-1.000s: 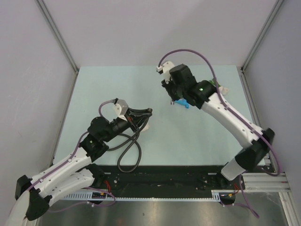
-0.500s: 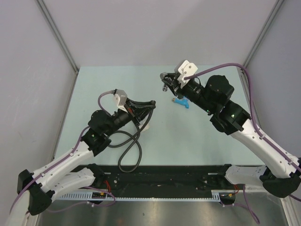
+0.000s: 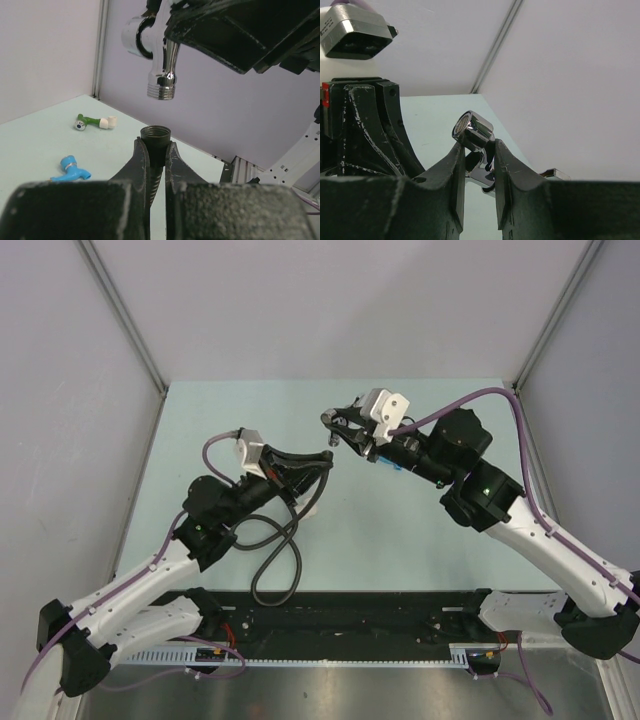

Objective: Install the water faucets

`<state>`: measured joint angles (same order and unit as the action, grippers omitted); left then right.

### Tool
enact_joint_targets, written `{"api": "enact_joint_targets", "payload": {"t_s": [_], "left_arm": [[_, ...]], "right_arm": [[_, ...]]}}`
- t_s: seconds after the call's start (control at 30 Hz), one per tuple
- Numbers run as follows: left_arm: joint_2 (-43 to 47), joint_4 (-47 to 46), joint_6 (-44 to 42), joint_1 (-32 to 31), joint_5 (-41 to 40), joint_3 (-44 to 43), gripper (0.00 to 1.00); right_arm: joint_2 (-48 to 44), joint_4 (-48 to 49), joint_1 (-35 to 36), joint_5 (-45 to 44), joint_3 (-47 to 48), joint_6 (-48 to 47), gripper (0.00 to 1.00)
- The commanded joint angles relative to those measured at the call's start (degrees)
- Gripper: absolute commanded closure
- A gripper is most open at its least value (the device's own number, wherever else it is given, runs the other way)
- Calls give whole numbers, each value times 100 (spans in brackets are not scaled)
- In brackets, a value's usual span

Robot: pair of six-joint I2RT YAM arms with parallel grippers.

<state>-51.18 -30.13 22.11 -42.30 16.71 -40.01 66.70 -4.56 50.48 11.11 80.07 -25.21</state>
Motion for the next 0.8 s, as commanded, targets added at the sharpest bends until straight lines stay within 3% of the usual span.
{"api": "enact_joint_targets", "payload": {"t_s": [0.0,0.43,0.77], "left_arm": [[38,-608,39,20,297,-183,100],[161,-775,-909,20,403,-95,100],[231,-951,-875,20,465,-68,100]], "right_arm": [[-227,657,41,259,-36,-54,100],[-298,851,102,725,-123,148,100],[-324,886,164,664,-203,95,100]]}}
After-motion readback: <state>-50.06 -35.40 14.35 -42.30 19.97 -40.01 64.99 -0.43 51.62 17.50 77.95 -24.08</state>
